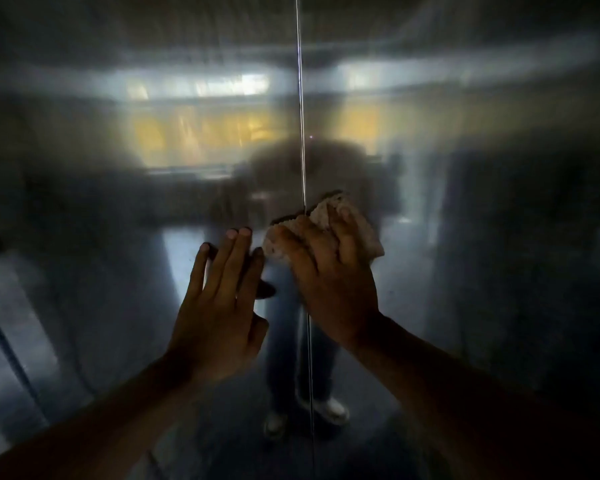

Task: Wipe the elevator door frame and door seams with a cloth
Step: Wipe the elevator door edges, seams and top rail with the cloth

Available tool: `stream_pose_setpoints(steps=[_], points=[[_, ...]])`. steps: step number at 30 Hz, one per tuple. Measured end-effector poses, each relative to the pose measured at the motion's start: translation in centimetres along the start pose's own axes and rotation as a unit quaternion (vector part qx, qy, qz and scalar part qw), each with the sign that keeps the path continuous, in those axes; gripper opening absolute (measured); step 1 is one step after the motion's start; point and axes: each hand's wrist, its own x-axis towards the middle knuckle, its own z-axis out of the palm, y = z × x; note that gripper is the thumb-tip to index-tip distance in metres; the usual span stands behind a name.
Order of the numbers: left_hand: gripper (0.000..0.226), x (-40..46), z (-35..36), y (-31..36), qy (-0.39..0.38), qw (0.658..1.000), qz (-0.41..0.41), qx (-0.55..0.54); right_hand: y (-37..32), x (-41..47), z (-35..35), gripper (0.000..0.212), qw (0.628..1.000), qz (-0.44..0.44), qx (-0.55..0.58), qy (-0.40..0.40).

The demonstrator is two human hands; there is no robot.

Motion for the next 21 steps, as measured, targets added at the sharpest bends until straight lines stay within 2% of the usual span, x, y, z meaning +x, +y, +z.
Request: stream_pose_setpoints(steps=[5, 12, 16, 21], points=[[0.091, -3.9, 3.8, 1.2, 0.009, 1.000, 0.003, -0.016, -1.9, -6.9, 1.8, 0.043, 0.998, -0.041, 0.022, -0.052], [0.080, -8.1, 7.5, 2.3, 0.009, 0.999, 0.020, -0.025, -3.5, -10.3, 2.0, 0.045, 0.999, -0.026, 0.025, 0.010], [0.083, -9.4, 9.0, 3.1, 0.006, 0.999, 0.016, -0.031, -4.1, -12.5, 2.3, 0.038, 0.999, -0.025, 0.036, 0.002], [0.078, -11.3, 10.7, 3.8, -0.001, 0.999, 0.037, -0.038, -4.8, -15.8, 2.9, 0.044, 0.998, -0.028, 0.048, -0.025]])
